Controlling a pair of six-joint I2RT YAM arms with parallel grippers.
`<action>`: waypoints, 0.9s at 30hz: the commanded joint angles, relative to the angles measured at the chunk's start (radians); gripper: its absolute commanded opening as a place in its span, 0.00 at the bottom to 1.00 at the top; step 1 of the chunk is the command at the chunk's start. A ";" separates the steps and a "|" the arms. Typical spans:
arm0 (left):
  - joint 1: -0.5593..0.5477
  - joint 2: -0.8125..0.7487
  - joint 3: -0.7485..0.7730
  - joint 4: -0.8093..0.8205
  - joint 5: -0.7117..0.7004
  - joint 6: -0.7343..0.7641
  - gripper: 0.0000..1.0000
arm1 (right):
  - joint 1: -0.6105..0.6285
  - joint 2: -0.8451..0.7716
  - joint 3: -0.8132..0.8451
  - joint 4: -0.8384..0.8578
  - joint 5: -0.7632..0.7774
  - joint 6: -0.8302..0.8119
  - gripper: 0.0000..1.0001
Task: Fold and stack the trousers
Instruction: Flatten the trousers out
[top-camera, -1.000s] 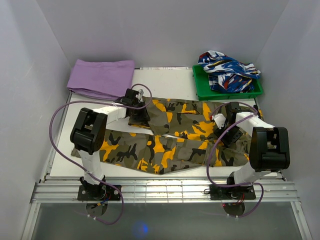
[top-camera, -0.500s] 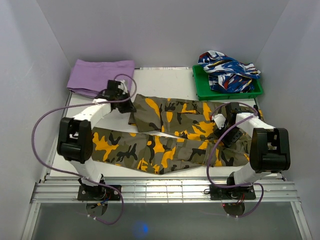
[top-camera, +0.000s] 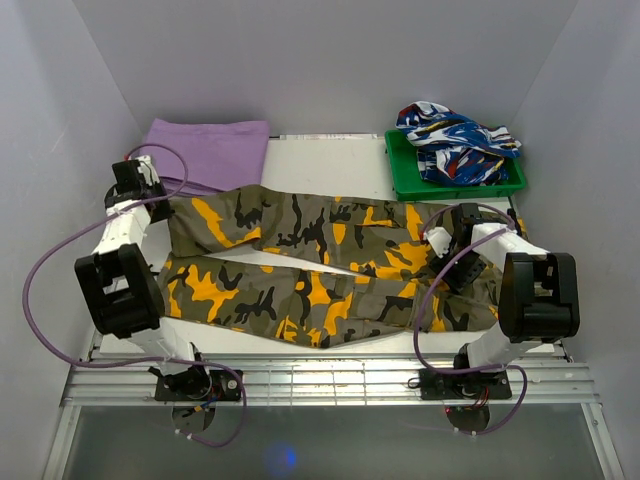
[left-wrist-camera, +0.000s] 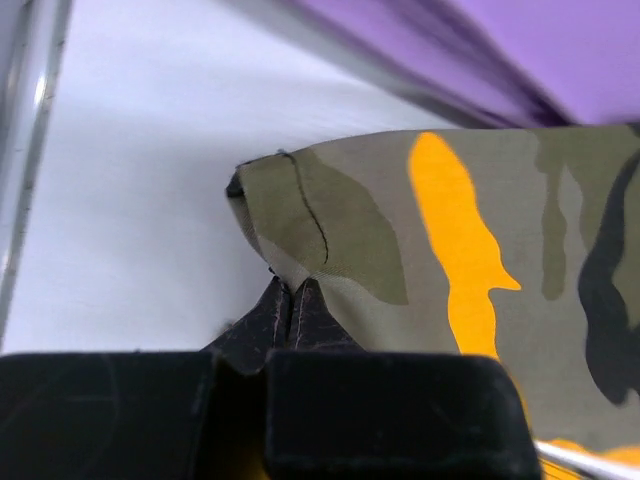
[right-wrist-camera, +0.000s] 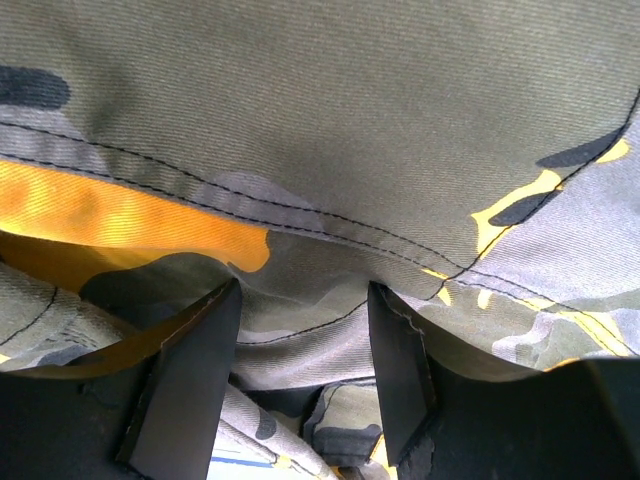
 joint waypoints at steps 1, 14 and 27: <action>0.038 0.049 0.005 0.078 -0.071 0.106 0.00 | -0.013 0.042 0.029 0.100 0.035 -0.044 0.59; 0.089 0.300 0.180 0.222 -0.286 0.279 0.00 | -0.074 0.001 0.098 0.033 0.046 -0.098 0.64; 0.074 -0.023 0.110 0.084 0.364 0.467 0.98 | -0.172 -0.151 0.278 -0.340 -0.191 -0.192 0.90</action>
